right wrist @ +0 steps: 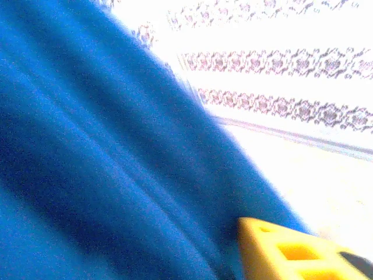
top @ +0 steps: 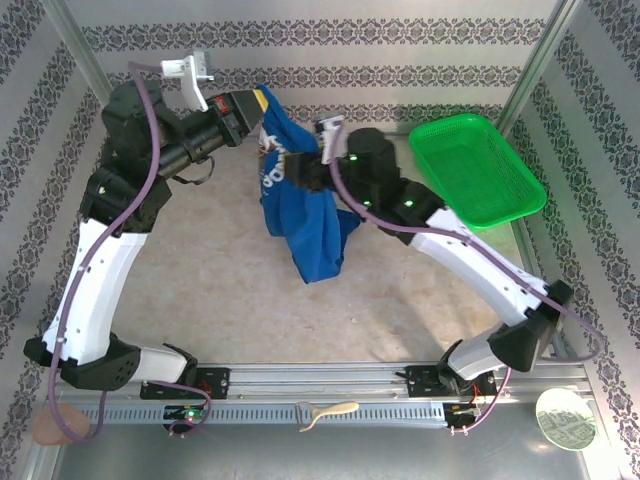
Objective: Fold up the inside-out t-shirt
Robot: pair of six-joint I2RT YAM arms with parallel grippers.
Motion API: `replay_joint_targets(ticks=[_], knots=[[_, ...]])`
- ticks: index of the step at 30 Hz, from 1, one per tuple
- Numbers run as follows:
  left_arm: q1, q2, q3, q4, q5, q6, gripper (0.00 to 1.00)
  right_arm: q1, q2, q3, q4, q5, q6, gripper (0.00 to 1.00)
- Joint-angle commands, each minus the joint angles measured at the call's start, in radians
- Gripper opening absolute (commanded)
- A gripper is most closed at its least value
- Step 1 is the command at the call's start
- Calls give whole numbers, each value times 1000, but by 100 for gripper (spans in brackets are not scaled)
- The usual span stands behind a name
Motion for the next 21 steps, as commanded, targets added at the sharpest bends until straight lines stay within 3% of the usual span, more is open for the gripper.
replay_joint_targets(ticks=[1,3,4,6,8,12,16,21], knots=[[-14,23,-10,35,7,7,0,-113,-58,-117,28,-112,62,35],[-14,44,-65,80,35,-21,0,-141,-71,-181,33,-92,68,34],[-17,52,-99,109,46,-38,0,-154,-75,-212,36,-90,68,40],[-24,67,-157,148,53,-58,0,-162,-93,-272,29,-54,59,66],[-33,85,-206,178,58,-66,0,-166,-137,-347,39,-22,59,76],[-47,106,-281,213,69,-77,0,-144,-272,-486,67,22,62,75],[-61,117,-318,244,78,-90,0,-56,-398,-563,67,86,34,68],[-76,126,-321,245,95,-90,0,39,-433,-588,121,97,17,67]])
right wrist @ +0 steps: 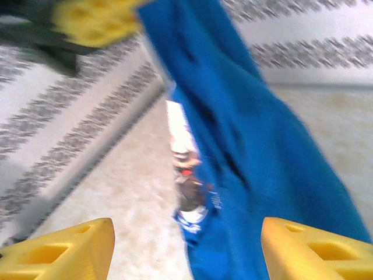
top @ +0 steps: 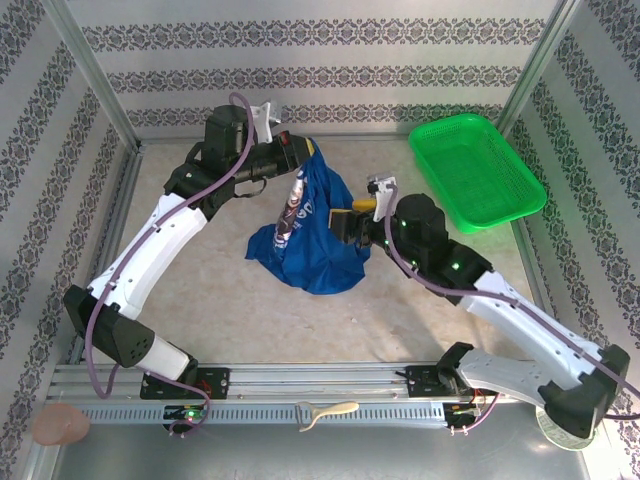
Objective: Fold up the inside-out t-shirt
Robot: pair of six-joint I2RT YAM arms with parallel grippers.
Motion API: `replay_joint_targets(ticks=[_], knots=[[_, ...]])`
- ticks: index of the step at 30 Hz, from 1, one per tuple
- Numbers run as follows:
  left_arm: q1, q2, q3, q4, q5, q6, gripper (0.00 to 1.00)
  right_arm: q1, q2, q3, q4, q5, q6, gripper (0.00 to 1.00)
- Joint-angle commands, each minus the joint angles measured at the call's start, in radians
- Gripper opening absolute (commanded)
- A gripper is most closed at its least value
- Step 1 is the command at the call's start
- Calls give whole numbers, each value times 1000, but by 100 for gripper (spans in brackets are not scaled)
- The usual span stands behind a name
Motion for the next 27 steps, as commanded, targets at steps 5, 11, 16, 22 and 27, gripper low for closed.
replay_joint_targets(ticks=[5,11,16,22,27], knots=[[-31,-21,16,85,35,-21,0,37,138,37,69,68,-56,72],[-45,-40,25,79,48,-33,0,-25,287,106,86,182,-98,74],[-46,-41,49,61,50,-32,0,-109,363,145,77,55,-115,30],[-7,17,132,34,42,-12,0,-169,237,82,86,-144,-134,0],[70,145,258,33,68,-25,0,-226,96,59,68,-337,-114,0]])
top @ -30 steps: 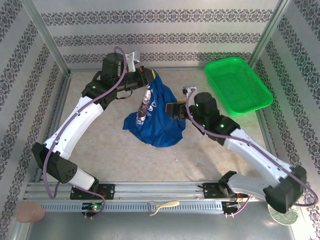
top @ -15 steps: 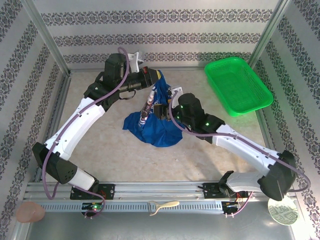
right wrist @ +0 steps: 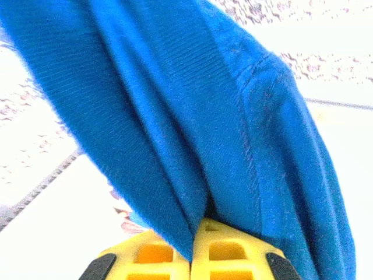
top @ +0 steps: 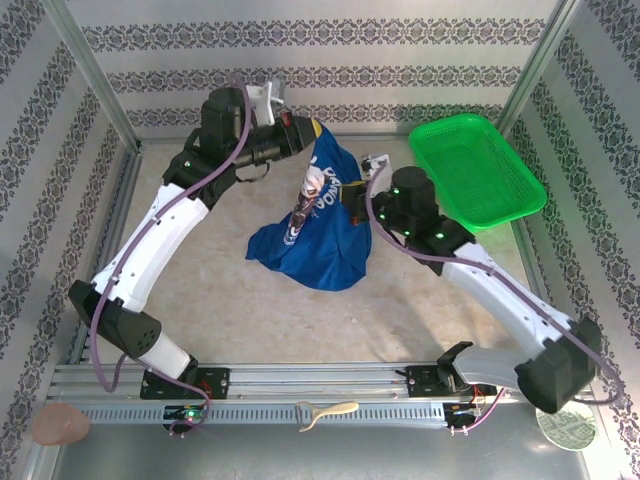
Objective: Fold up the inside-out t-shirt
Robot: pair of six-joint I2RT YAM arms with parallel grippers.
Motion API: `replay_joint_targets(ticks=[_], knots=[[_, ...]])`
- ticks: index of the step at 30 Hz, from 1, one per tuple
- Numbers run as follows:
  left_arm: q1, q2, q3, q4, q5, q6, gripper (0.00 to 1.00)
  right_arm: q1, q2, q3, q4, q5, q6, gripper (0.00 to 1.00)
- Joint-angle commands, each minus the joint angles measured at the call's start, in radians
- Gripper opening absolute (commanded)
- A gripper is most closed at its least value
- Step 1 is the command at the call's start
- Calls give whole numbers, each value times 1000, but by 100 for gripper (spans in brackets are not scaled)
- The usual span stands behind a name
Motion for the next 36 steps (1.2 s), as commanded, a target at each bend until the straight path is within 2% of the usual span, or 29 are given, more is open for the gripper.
replay_joint_targets(ticks=[1,3,5,6,8,12,15,19,24,27,31,36], knots=[[57,94,109,32,40,-4,0,-36,-88,-18,5,-181,11,0],[69,158,170,28,64,3,23,-57,-104,-25,19,-206,36,0],[77,206,205,20,96,26,52,-80,-97,-32,26,-215,65,0],[78,213,205,7,100,41,59,-86,-91,-38,30,-211,73,0],[77,186,127,6,106,82,65,-94,-75,-53,39,-191,99,0],[78,7,-224,157,91,95,71,-120,-36,-95,55,-161,144,0],[68,-162,-555,330,73,58,72,-150,-12,-138,100,-173,195,0],[-18,-296,-819,426,6,90,69,-162,-3,-179,154,-196,235,0],[-162,-301,-937,470,-76,174,65,-162,-28,-216,172,-197,262,0],[-228,-249,-937,497,-104,203,65,-162,-50,-236,176,-192,274,0],[-269,-160,-887,504,-108,230,65,-162,-70,-253,181,-189,284,0],[-279,-67,-820,510,-120,246,66,-162,-88,-259,181,-195,290,0]])
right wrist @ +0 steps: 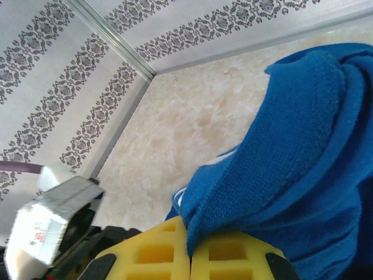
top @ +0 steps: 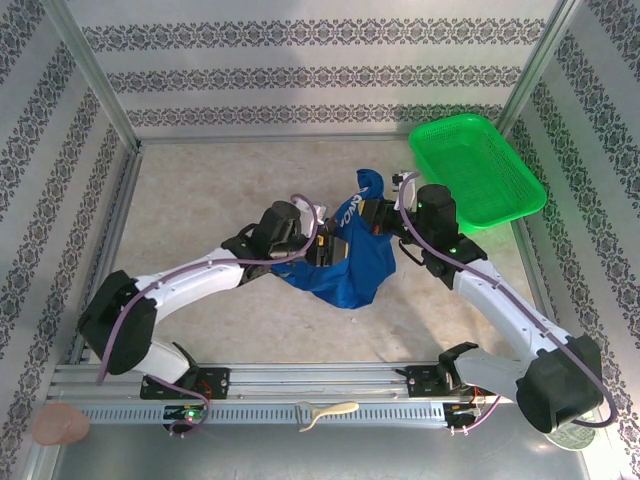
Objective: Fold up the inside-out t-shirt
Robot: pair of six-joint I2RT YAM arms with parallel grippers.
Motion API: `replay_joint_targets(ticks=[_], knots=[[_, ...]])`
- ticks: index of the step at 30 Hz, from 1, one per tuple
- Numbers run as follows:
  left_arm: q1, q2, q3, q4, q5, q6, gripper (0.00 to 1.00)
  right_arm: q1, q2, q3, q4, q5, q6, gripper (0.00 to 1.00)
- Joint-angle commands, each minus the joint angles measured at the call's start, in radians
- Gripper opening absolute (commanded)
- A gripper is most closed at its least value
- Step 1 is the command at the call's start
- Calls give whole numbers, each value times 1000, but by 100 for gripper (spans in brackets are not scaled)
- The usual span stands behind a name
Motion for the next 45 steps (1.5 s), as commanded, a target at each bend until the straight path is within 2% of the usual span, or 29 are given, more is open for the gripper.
replay_joint_targets(ticks=[1,3,4,7,9,10,11,13,15,17,25,27,28,30,33,37,42,45], knots=[[-12,40,64,72,-27,48,66,-3,-31,-10,47,-17,15,0],[-12,72,92,76,-31,50,62,-2,-39,-14,48,-20,19,0],[-12,88,103,74,-33,53,55,-3,-42,-16,47,-22,20,0],[-7,117,125,83,-45,59,25,-4,-58,-33,38,-25,10,0],[12,112,128,81,-41,58,0,-11,-74,-58,28,-19,5,0],[27,102,120,86,-32,50,0,-19,-82,-74,25,-14,4,4],[50,82,107,95,-13,38,0,-29,-93,-98,25,-8,3,13],[104,32,71,121,32,11,0,-50,-111,-148,30,7,5,18],[163,-25,39,137,99,-9,0,-76,-123,-208,49,17,13,11],[212,-69,25,119,154,-9,0,-97,-128,-262,77,19,29,0],[321,-153,17,-15,279,64,0,-109,-130,-344,124,-8,62,1],[330,-154,26,-31,316,77,0,-100,-148,-331,83,-11,53,41],[332,-154,32,-39,331,84,0,-88,-164,-323,55,8,41,54],[332,-151,54,-62,362,95,0,-34,-215,-287,-21,103,-6,69],[331,-149,85,-91,402,99,0,72,-240,-204,-126,259,-110,79],[332,-158,113,-122,430,100,0,192,-146,-86,-178,378,-240,87],[332,-171,137,-147,443,96,0,298,23,49,-178,462,-335,89],[332,-179,146,-156,451,91,0,317,122,121,-166,470,-356,90]])
